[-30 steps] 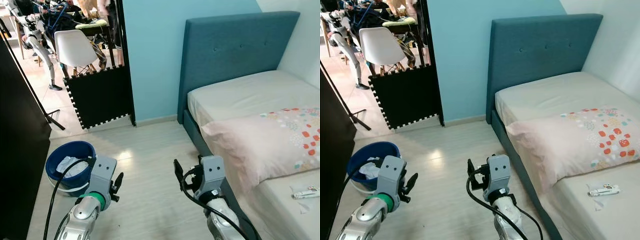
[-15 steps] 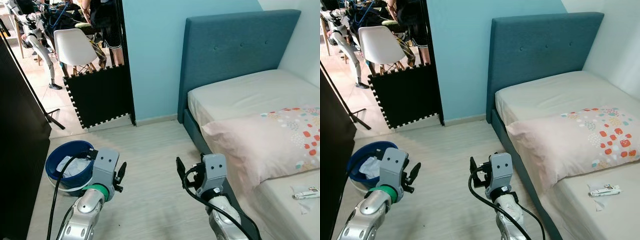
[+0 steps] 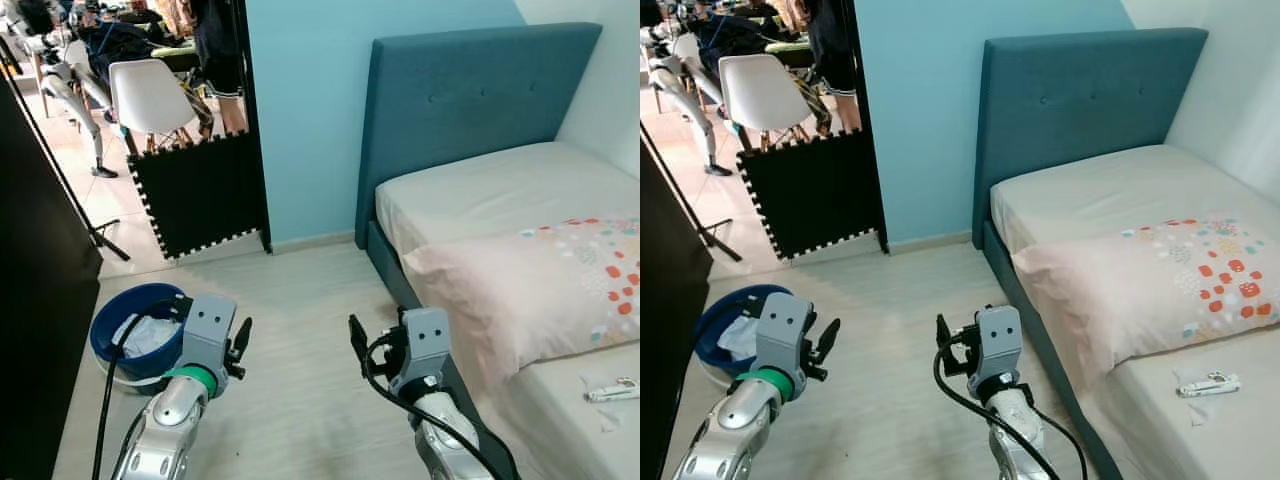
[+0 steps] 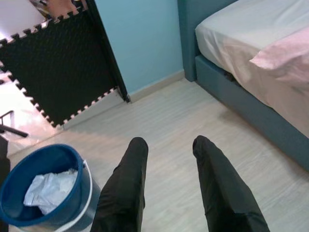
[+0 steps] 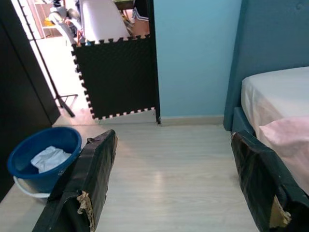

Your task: Clean up the room

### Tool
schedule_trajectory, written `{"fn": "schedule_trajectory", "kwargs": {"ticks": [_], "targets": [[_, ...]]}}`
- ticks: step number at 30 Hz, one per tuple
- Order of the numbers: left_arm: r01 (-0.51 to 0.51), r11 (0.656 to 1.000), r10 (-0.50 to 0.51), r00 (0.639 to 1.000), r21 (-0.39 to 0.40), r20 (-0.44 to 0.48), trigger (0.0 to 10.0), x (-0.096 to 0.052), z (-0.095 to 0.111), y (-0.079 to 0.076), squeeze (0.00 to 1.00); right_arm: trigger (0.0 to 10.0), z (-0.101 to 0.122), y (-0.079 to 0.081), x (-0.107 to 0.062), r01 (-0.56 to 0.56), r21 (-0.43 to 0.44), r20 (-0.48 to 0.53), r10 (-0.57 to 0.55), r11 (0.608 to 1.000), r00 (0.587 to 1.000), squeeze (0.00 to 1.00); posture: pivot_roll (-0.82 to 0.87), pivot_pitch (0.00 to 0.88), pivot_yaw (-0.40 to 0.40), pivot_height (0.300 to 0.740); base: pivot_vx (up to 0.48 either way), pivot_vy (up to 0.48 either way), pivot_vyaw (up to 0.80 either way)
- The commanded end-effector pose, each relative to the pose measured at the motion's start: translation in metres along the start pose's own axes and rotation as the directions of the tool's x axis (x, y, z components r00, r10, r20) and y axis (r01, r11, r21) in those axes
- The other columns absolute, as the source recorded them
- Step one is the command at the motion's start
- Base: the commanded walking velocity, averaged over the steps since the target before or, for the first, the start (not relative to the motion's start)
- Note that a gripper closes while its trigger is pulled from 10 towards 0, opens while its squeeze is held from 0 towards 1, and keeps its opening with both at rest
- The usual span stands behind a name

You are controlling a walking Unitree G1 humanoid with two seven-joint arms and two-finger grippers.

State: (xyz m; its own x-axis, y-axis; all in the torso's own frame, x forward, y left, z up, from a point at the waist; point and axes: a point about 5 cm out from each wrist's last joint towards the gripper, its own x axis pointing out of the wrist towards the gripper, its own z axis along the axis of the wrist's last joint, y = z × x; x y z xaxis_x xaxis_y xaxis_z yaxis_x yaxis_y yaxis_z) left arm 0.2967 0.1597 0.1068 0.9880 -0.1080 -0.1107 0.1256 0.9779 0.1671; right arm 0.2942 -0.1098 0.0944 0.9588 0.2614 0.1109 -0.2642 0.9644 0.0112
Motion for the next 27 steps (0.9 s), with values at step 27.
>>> {"fn": "schedule_trajectory", "kwargs": {"ticks": [27], "targets": [[0.015,1.0,-0.015,1.0,0.013,0.016,10.0,0.0016,0.0022,-0.0031,0.0,10.0,-0.0087,-0.0006,-0.004,0.007,-0.007,-0.037,-0.008,1.0,0.999,0.0,-0.1,0.001,0.107,0.716,0.475,0.0,0.0]]}}
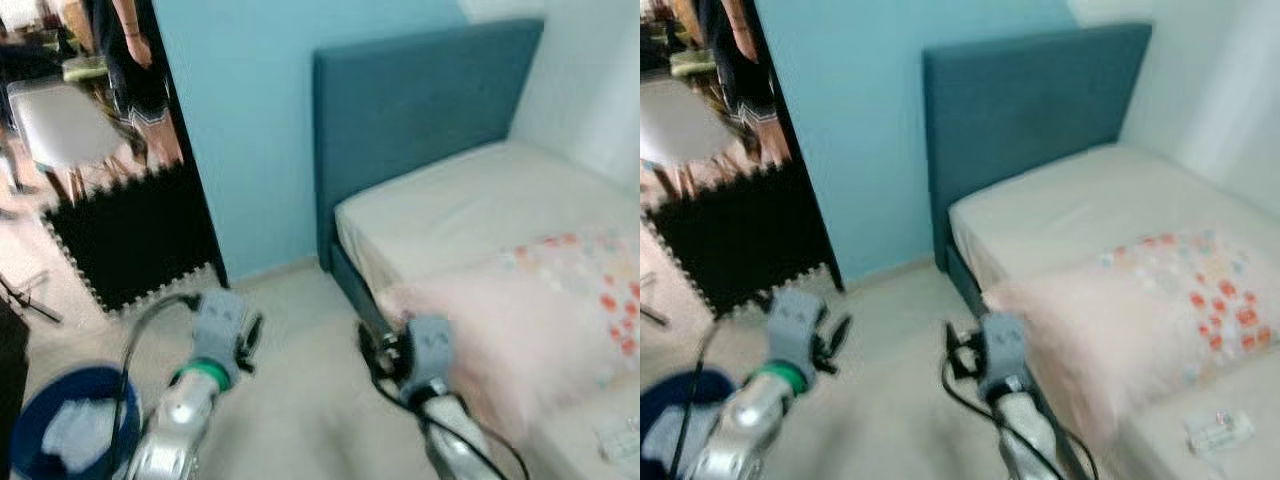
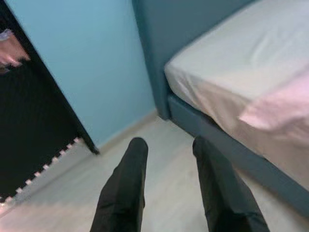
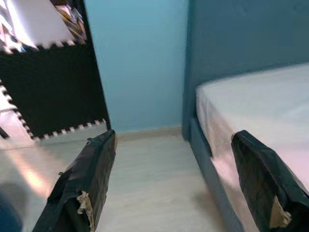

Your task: Clean up the room

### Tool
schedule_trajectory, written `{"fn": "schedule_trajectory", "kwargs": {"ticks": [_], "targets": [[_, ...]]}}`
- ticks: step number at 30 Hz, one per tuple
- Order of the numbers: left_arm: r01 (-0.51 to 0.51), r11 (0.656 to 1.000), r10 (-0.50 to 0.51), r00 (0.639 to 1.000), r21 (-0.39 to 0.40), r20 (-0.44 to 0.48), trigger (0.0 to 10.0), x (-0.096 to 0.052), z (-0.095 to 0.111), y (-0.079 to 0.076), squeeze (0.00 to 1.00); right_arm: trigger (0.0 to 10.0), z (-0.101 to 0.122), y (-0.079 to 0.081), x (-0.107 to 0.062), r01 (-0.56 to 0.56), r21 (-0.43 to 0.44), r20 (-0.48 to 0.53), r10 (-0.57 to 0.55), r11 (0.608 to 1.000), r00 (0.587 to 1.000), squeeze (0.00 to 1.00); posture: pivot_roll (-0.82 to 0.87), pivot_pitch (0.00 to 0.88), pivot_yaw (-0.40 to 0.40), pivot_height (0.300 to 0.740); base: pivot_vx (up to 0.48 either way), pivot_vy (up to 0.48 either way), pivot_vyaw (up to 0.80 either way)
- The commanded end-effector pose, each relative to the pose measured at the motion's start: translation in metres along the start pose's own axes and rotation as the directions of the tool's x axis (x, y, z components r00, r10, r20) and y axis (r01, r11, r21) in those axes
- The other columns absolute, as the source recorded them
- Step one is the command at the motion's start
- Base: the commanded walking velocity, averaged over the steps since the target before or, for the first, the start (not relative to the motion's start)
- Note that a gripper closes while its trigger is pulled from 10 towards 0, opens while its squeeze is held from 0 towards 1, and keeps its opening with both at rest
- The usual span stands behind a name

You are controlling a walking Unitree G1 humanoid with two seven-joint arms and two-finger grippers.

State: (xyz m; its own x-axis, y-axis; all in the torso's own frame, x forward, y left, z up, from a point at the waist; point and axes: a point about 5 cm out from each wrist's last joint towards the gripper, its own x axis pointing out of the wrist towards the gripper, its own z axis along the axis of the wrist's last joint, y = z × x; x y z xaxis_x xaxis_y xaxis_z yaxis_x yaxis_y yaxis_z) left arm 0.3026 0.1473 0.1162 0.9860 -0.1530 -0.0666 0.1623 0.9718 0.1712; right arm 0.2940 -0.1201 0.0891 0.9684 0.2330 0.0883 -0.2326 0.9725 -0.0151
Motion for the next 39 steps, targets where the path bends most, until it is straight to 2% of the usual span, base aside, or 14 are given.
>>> {"fn": "schedule_trajectory", "kwargs": {"ticks": [1,5,15,39], "targets": [[-0.021,1.0,0.022,0.999,0.005,-0.035,10.0,-0.0053,-0.0095,0.0064,0.0,10.0,-0.0036,0.0094,-0.0008,-0.023,0.022,-0.014,0.023,1.0,1.0,0.0,-0.1,0.001,0.107,0.716,0.349,0.0,0.0],[-0.005,1.0,0.005,0.999,-0.001,-0.041,10.0,-0.0056,-0.0104,0.0036,0.0,10.0,-0.0041,0.0093,-0.0014,-0.022,0.025,-0.016,0.023,0.999,1.0,0.0,-0.1,0.005,0.107,0.716,0.29,0.0,-0.24],[0.025,0.999,-0.027,0.999,-0.035,-0.041,10.0,-0.0055,-0.0089,-0.0034,0.0,10.0,-0.0043,0.0088,-0.0022,-0.017,0.026,-0.019,0.017,1.0,1.0,0.0,-0.1,0.012,0.106,0.716,0.0,0.0,-0.77],[0.023,0.999,-0.025,0.999,-0.045,-0.042,10.0,-0.0051,-0.0078,-0.003,0.0,10.0,-0.003,0.0097,-0.0005,-0.018,0.028,-0.019,0.018,0.999,1.0,0.0,-0.1,0.013,0.103,0.716,0.0,0.0,-0.77]]}}
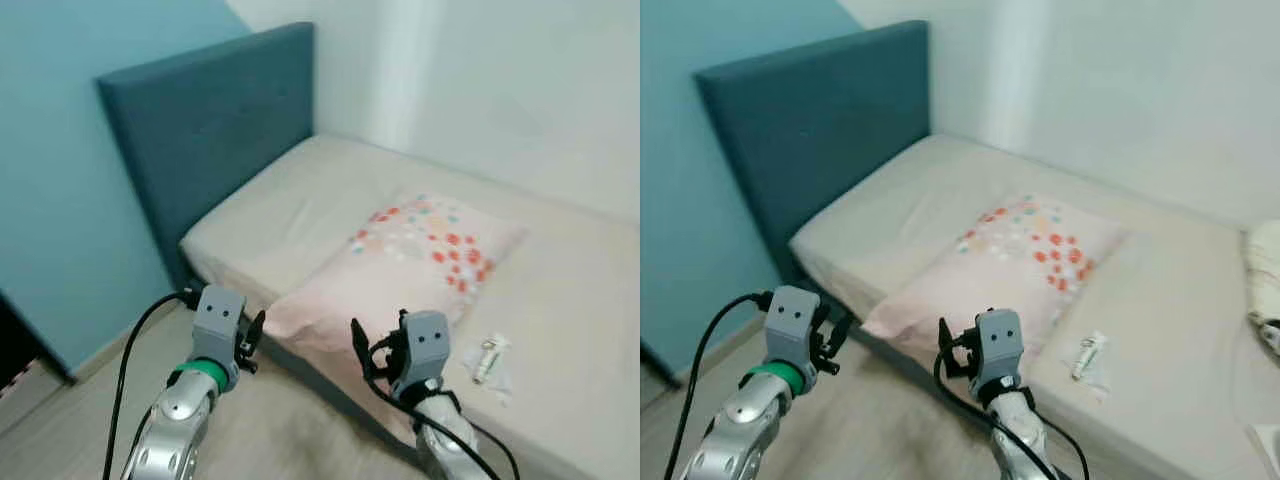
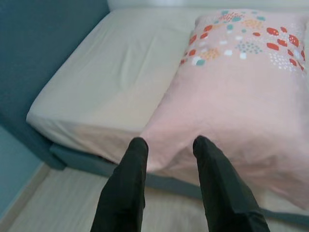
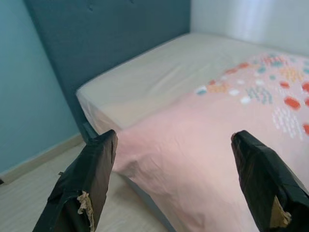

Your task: Clean up the room

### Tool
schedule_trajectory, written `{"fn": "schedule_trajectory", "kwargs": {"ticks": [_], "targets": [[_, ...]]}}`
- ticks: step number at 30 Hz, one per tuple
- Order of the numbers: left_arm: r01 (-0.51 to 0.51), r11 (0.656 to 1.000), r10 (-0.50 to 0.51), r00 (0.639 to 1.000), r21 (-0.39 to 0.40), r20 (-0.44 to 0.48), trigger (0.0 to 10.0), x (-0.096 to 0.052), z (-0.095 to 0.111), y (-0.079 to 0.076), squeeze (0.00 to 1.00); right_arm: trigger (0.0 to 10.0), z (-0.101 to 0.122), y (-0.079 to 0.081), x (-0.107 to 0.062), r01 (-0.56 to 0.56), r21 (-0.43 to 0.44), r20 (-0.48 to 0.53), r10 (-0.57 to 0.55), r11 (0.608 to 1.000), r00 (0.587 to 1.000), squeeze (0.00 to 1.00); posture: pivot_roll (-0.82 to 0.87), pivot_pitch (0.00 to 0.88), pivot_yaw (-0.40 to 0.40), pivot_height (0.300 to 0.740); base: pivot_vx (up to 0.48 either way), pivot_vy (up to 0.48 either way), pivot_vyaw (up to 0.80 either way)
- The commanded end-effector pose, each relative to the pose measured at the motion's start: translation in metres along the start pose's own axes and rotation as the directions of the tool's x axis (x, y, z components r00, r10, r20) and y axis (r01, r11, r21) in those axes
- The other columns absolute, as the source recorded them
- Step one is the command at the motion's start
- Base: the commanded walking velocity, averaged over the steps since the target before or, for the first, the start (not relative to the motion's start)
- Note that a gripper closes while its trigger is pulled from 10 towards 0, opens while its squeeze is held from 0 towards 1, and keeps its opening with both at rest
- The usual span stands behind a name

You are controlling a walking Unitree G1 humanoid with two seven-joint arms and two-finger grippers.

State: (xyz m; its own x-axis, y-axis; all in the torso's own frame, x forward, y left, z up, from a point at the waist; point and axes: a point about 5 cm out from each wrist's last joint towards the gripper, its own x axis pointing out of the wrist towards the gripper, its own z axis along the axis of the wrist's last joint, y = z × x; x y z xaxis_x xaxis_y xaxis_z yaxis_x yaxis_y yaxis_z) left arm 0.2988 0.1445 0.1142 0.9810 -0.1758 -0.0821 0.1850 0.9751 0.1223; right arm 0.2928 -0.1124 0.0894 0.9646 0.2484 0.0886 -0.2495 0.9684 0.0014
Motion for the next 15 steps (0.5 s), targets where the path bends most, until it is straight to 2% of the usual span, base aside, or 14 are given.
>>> {"fn": "schedule_trajectory", "kwargs": {"ticks": [1,15], "targets": [[-0.002,1.0,0.002,1.0,0.002,-0.03,10.0,-0.0017,-0.0061,0.0009,0.0,10.0,-0.0034,0.0019,-0.001,-0.002,0.01,-0.02,0.002,1.0,1.0,0.0,-0.1,0.013,0.103,0.716,0.0,0.0,-0.77],[0.0,1.0,0.0,1.0,0.008,-0.031,10.0,-0.0001,-0.005,0.0014,0.0,10.0,-0.0021,0.0026,0.0007,0.0,0.013,-0.014,0.0,1.0,1.0,0.0,-0.1,0.01,0.107,0.716,0.0,0.0,-0.78]]}}
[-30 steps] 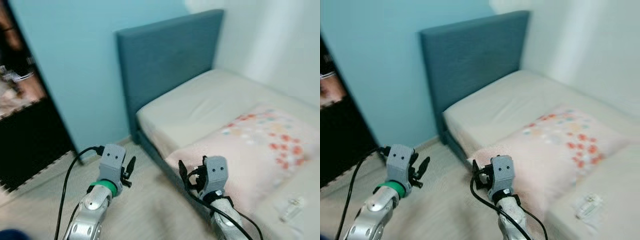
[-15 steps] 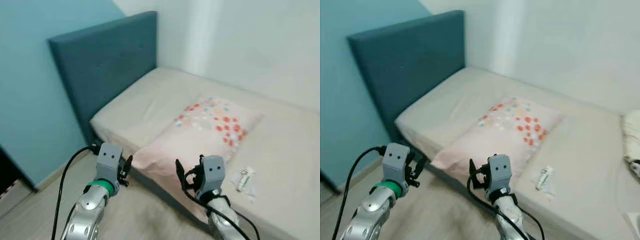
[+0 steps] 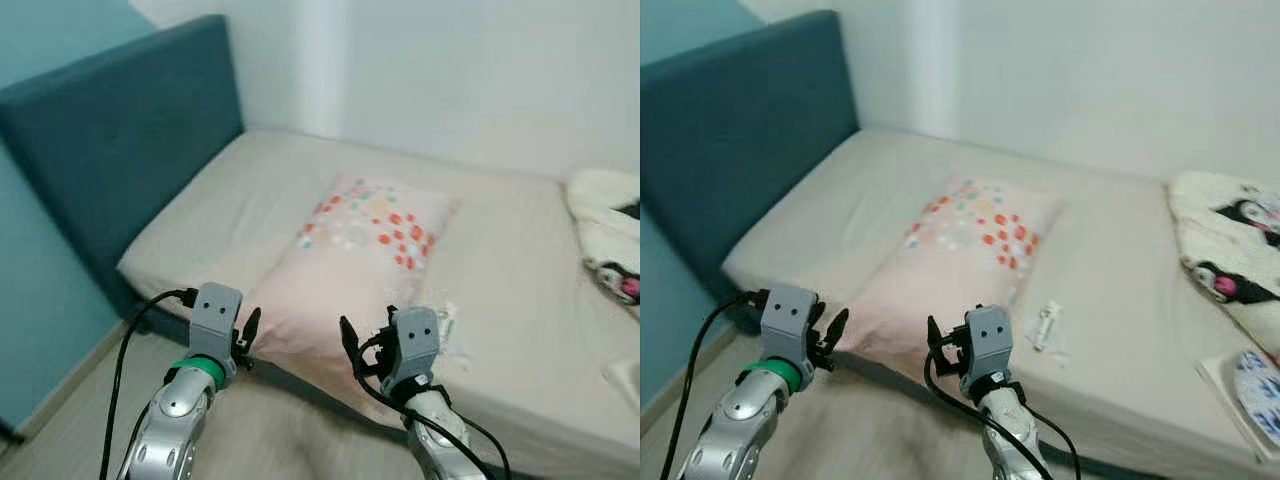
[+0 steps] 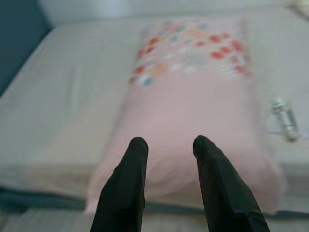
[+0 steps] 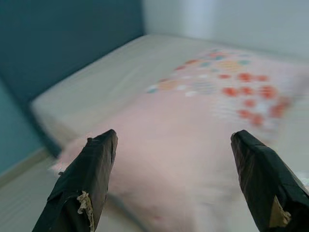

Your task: Clean up the room

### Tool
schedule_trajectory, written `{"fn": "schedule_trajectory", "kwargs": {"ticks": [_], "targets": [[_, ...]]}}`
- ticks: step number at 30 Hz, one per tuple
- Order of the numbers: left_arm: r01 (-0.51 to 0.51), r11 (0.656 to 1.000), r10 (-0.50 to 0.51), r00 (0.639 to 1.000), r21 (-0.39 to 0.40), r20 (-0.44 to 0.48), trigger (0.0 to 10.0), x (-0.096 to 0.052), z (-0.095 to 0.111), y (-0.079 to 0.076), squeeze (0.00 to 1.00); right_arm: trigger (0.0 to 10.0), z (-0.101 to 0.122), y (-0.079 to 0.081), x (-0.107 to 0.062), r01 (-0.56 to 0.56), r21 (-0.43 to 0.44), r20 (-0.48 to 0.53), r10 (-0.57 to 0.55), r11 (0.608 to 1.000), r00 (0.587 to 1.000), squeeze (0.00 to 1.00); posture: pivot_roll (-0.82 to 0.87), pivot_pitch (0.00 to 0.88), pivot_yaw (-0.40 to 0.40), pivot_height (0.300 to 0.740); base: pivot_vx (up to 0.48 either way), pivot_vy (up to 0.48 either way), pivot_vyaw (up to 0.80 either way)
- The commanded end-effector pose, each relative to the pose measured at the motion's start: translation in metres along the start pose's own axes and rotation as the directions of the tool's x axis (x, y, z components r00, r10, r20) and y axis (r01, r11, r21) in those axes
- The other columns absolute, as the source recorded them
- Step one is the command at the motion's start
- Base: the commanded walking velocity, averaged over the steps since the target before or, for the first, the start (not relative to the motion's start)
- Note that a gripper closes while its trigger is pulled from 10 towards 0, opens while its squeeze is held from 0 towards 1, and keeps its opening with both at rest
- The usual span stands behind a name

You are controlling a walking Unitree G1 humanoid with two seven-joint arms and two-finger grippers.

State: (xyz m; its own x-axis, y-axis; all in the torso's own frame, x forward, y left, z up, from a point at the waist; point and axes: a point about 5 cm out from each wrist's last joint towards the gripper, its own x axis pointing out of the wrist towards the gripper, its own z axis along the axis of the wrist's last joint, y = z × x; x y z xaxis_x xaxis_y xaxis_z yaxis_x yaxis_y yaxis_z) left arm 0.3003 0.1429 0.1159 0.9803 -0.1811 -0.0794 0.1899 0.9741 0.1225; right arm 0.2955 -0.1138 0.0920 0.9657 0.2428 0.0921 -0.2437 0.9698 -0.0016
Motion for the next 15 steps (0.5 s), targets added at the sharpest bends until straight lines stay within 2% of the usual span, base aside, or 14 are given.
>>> {"fn": "schedule_trajectory", "kwargs": {"ticks": [1,15], "targets": [[-0.005,1.0,0.005,0.999,0.007,-0.035,10.0,-0.0016,-0.0069,0.0024,0.0,10.0,-0.0043,0.0048,-0.0017,-0.006,0.016,-0.017,0.006,1.0,1.0,0.0,-0.1,0.01,0.107,0.716,0.0,0.0,-0.78],[-0.004,1.0,0.004,1.0,-0.002,-0.03,10.0,0.0014,-0.0029,0.0016,0.0,10.0,-0.0025,0.0046,-0.0006,-0.002,0.017,-0.01,0.002,1.0,1.0,0.0,-0.1,0.007,0.11,0.716,0.0,0.0,-0.78]]}}
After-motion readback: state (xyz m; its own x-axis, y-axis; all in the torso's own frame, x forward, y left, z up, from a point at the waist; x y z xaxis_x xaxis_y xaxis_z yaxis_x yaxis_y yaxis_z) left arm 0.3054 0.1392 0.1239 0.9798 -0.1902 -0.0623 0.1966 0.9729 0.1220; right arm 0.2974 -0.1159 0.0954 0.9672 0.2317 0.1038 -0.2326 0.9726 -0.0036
